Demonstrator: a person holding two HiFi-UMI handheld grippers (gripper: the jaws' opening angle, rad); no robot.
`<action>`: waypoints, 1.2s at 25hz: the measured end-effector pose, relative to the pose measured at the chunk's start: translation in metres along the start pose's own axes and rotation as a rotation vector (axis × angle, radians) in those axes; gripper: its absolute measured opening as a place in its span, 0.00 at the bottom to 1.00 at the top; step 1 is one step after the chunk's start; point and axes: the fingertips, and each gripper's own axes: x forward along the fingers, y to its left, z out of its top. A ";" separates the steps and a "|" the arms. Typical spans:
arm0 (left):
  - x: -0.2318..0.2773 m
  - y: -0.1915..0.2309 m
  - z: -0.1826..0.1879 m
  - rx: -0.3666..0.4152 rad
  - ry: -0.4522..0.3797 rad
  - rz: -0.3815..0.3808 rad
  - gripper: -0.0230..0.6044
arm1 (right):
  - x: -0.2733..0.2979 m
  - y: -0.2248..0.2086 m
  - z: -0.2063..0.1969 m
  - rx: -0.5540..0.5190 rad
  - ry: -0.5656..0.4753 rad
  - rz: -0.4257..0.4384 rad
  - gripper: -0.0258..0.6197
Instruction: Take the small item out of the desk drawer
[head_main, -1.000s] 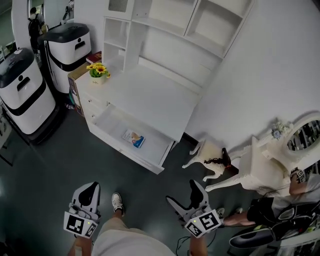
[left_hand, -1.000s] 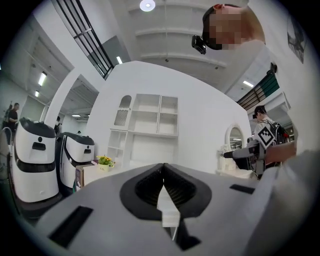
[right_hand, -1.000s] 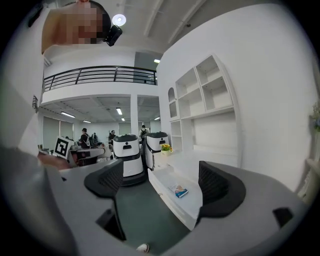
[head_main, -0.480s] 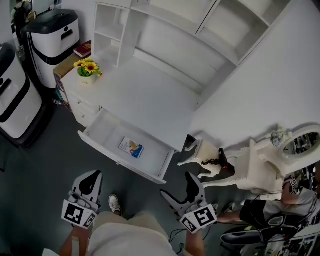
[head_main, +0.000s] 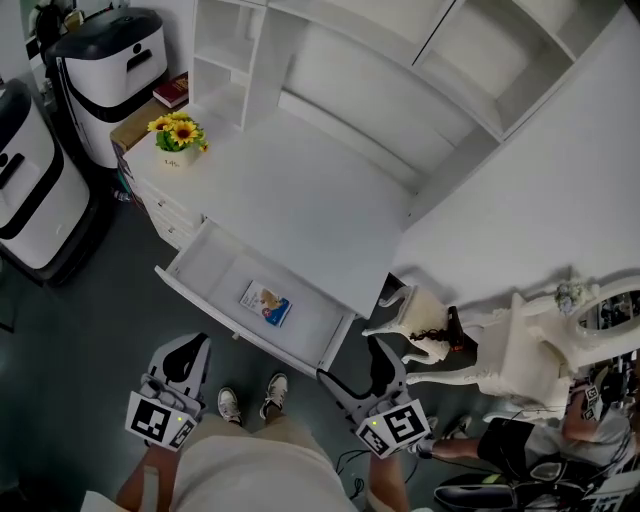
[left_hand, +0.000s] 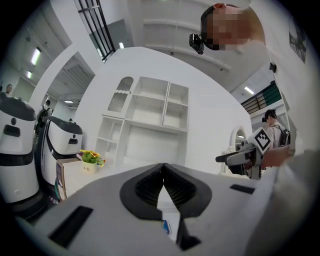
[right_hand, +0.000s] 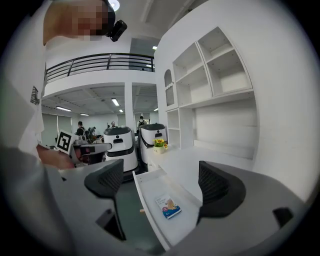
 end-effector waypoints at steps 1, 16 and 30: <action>0.005 -0.001 0.002 -0.002 -0.005 0.013 0.06 | 0.006 -0.008 -0.004 -0.006 0.018 0.012 0.76; 0.012 0.021 0.006 0.026 0.034 0.268 0.06 | 0.116 -0.042 -0.071 -0.079 0.234 0.271 0.76; -0.032 0.028 -0.016 0.006 0.112 0.464 0.06 | 0.198 -0.032 -0.176 -0.163 0.433 0.400 0.76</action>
